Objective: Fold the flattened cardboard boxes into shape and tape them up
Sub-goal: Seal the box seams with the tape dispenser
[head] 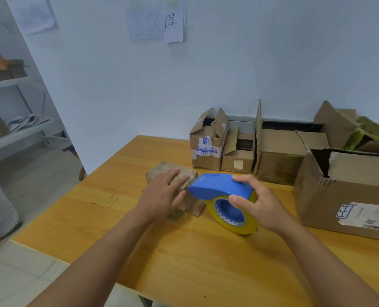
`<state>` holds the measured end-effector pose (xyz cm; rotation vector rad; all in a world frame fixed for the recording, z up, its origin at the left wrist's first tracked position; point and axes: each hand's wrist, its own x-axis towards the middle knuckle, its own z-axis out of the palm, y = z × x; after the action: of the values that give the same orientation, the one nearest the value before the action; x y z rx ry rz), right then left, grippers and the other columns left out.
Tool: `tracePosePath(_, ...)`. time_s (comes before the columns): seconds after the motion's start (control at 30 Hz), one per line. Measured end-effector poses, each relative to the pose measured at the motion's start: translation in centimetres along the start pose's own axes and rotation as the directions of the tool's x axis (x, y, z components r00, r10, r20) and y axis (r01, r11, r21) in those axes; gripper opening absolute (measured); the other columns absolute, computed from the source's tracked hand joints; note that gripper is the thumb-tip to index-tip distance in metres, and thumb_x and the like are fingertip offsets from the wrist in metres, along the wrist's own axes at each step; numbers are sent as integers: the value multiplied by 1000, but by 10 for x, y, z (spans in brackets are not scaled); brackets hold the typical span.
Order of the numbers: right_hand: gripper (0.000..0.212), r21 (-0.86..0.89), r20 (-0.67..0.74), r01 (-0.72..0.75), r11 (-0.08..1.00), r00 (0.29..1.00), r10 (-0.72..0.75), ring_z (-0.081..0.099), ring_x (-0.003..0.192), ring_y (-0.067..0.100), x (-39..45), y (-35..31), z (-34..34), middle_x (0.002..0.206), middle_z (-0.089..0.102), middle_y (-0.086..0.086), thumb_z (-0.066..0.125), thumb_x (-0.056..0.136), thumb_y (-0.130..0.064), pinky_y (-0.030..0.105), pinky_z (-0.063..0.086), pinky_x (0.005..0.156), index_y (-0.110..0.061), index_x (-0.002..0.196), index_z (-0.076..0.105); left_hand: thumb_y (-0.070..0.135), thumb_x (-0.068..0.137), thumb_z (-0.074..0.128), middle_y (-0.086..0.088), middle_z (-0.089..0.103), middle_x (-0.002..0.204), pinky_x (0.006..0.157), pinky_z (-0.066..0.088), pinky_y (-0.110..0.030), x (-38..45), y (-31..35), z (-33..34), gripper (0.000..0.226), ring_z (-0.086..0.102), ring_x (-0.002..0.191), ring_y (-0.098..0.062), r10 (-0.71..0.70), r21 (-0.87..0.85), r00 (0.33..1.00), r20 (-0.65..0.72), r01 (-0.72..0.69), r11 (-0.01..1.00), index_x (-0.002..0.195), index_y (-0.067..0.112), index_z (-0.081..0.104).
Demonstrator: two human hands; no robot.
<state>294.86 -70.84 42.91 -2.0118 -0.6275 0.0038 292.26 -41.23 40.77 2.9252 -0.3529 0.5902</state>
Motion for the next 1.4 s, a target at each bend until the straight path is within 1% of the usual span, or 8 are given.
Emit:
tracePosePath(0.13,33,-31,2,-14,999,1000,14,56,105,4,6,0,5,120,48,-30,67,92,-46,25,49,84,-63,113,48,42,106,28,4,18,164,122,-3,-29,3,0,4,55,7,152,-12,29,25,998,49,-31,999,157,21,27)
tracePosePath(0.37,31,-12,-5,-41,999,999,41,57,97,0,7,-5,-1,117,52,-23,61,82,-58,16,45,72,-66,109,49,40,106,34,4,26,163,122,13,-32,7,-4,1,54,22,149,-13,23,31,996,85,-26,999,157,25,28)
tracePosePath(0.53,38,-34,20,7,999,1000,-7,52,107,-8,-1,-10,-10,123,47,-33,61,79,-59,18,45,81,-68,113,47,36,105,37,3,29,161,121,16,-33,9,-2,2,52,24,148,-14,1,12,998,64,-2,1000,155,23,32)
tracePosePath(0.77,47,-119,52,21,993,999,-15,53,108,1,-2,-13,-11,129,48,-22,54,69,-78,27,48,86,-72,115,43,36,104,39,4,30,161,120,13,-30,10,0,4,52,24,148,-13,-19,-11,998,61,20,1000,155,24,33)
tracePosePath(1.03,44,-164,43,-6,986,999,13,60,92,13,34,-32,-1,111,59,-11,49,70,-78,38,55,82,-57,108,53,41,98,41,4,33,160,120,15,-33,9,-2,3,59,27,147,-14,-33,-84,996,85,40,996,154,25,36)
tracePosePath(1.13,52,-191,35,10,982,999,-4,58,93,10,42,-38,0,109,58,-15,48,70,-77,33,52,80,-49,113,55,38,93,45,5,31,160,120,13,-32,9,-1,3,63,24,148,-13,-42,-113,993,111,55,992,154,26,35)
tracePosePath(1.27,63,-271,50,-24,962,998,39,56,92,6,47,-39,-4,109,58,-15,47,67,-78,26,45,71,-43,118,60,40,87,31,7,31,160,119,14,-32,8,2,-2,67,24,147,-11,-67,-186,991,120,88,979,153,27,37)
tracePosePath(1.4,44,-265,-5,-85,960,996,87,57,87,8,31,-19,-11,103,58,-17,54,74,-71,25,43,66,-49,111,57,54,97,34,8,46,151,112,20,-28,10,6,4,56,36,140,-10,-146,-250,989,7,143,958,143,27,53)
